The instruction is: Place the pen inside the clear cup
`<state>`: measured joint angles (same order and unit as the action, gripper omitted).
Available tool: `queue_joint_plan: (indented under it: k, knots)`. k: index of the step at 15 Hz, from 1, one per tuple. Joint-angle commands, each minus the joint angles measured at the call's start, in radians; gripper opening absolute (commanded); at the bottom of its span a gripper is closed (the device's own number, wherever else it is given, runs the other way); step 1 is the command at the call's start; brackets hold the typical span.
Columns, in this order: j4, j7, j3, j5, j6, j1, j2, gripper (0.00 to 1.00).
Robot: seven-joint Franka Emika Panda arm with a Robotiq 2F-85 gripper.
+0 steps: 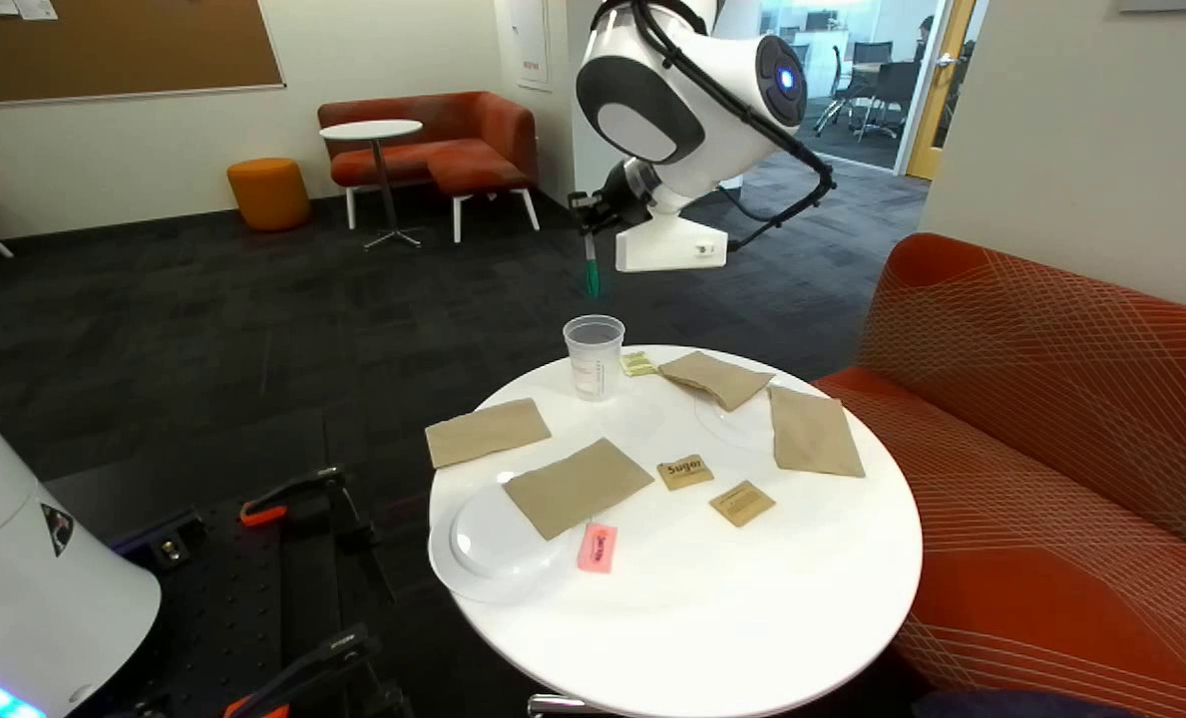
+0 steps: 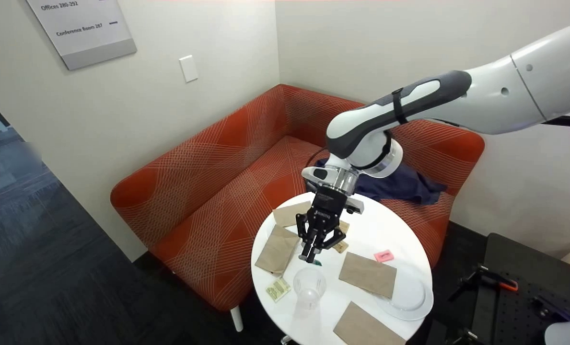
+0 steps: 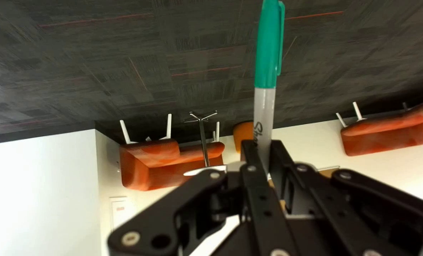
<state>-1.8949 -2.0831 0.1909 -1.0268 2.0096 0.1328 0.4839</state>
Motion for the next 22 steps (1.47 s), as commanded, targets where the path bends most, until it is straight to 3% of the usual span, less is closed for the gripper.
queue_joint_plan:
  k: [1,3,4,8,9,22]
  knots:
    - [0.036,-0.095,-0.037,-0.023,-0.085,-0.014,0.025,0.03]
    - [0.012,-0.071,-0.057,-0.015,-0.066,-0.035,0.011,0.03]
    - [0.013,-0.075,-0.062,-0.014,-0.070,-0.037,0.014,0.13]
    - [0.012,-0.074,-0.069,-0.012,-0.069,-0.045,0.017,0.13]
    - [0.020,-0.087,-0.065,-0.026,-0.075,-0.040,0.024,0.03]
    - [0.039,-0.282,-0.078,-0.133,-0.123,-0.036,0.093,0.03]
